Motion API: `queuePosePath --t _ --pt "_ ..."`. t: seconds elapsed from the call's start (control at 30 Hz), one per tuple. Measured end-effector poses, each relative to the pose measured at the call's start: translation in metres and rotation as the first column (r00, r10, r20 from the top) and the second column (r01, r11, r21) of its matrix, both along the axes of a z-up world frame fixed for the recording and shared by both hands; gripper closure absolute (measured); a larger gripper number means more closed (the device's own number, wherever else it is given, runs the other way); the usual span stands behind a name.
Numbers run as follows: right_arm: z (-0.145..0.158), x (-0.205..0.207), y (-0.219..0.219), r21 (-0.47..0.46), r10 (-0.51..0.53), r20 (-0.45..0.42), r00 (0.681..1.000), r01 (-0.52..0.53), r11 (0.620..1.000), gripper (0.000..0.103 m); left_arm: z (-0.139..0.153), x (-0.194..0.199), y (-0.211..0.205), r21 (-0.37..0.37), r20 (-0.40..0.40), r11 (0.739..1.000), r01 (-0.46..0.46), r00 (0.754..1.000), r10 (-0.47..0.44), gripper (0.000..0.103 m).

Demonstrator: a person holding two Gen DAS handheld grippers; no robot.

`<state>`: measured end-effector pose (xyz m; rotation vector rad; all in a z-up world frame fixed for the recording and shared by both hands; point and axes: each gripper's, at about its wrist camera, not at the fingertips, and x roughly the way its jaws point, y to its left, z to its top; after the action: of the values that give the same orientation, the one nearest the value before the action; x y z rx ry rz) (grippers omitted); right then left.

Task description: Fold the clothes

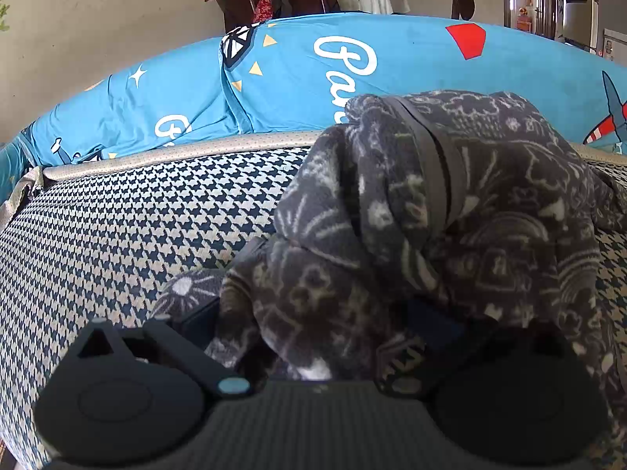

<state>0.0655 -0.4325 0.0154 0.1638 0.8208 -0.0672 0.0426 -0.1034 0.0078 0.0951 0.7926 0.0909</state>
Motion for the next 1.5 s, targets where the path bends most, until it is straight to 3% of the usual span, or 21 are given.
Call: queuePosePath --t 0.07,0.23,0.3,0.4,0.43,0.47,0.53,0.63,0.73,0.8,0.87,1.0,1.13,1.3,1.5 --pt "-0.007 -0.003 0.009 -0.039 0.052 -0.014 0.999 -0.052 0.998 0.034 0.0 0.0 0.0 0.0 0.0 1.0 0.0 1.0 0.0 0.0" --pt "-0.025 -0.006 0.025 -0.215 0.05 -0.033 0.998 -0.056 0.975 0.038 -0.001 0.0 -0.002 0.002 0.0 1.0 0.001 1.0 -0.001 0.0" --pt "-0.024 -0.007 0.024 -0.22 0.029 -0.017 0.999 -0.032 0.975 0.049 -0.002 -0.001 -0.002 0.004 0.001 1.0 0.002 1.0 -0.002 0.0" --pt "-0.018 -0.006 0.018 -0.217 -0.005 0.011 1.0 0.008 0.976 0.075 -0.003 -0.001 -0.002 0.005 0.0 1.0 0.002 1.0 -0.002 0.0" --pt "-0.015 -0.005 0.016 -0.213 -0.019 0.025 1.0 0.023 0.977 0.088 -0.003 -0.001 -0.003 0.005 -0.001 1.0 0.003 1.0 -0.003 0.0" --pt "-0.012 -0.004 0.013 -0.21 -0.032 0.038 0.999 0.039 0.977 0.093 -0.004 -0.001 -0.003 0.005 -0.002 1.0 0.004 1.0 -0.004 0.0" --pt "0.001 -0.003 0.006 -0.222 -0.087 0.097 0.991 0.107 0.969 0.093 -0.004 -0.001 -0.004 0.004 -0.003 1.0 0.006 1.0 -0.006 0.0" --pt "0.028 -0.005 -0.014 -0.211 -0.238 0.23 0.944 0.287 0.934 0.094 -0.004 -0.002 -0.004 0.0 -0.007 1.0 0.01 1.0 -0.01 0.0" --pt "0.051 -0.011 -0.032 -0.213 -0.397 0.362 0.843 0.49 0.846 0.094 -0.004 -0.002 -0.004 -0.001 -0.01 1.0 0.014 1.0 -0.014 0.0" --pt "0.059 -0.013 -0.043 -0.186 -0.455 0.406 0.793 0.559 0.808 0.091 -0.005 -0.002 -0.004 -0.003 -0.013 1.0 0.015 1.0 -0.015 0.0" --pt "0.063 -0.015 -0.051 -0.15 -0.481 0.408 0.776 0.577 0.803 0.075 -0.005 -0.003 -0.004 -0.005 -0.015 1.0 0.018 1.0 -0.018 0.0" --pt "0.062 -0.014 -0.048 -0.158 -0.47 0.386 0.794 0.559 0.814 0.073 -0.004 -0.002 -0.006 -0.009 -0.017 1.0 0.02 1.0 -0.02 0.0" --pt "0.058 -0.013 -0.041 -0.103 -0.433 0.342 0.834 0.491 0.865 0.061 -0.004 -0.003 -0.007 -0.009 -0.018 1.0 0.023 1.0 -0.023 0.0" --pt "0.048 0.0 -0.033 -0.146 -0.372 0.311 0.874 0.431 0.89 0.057 -0.006 -0.003 -0.007 -0.011 -0.018 1.0 0.026 0.999 -0.026 0.0" --pt "0.042 0.0 -0.056 -0.022 -0.351 0.211 0.912 0.364 0.931 0.057 -0.005 -0.004 -0.006 -0.018 -0.019 0.999 0.029 0.999 -0.029 0.0"
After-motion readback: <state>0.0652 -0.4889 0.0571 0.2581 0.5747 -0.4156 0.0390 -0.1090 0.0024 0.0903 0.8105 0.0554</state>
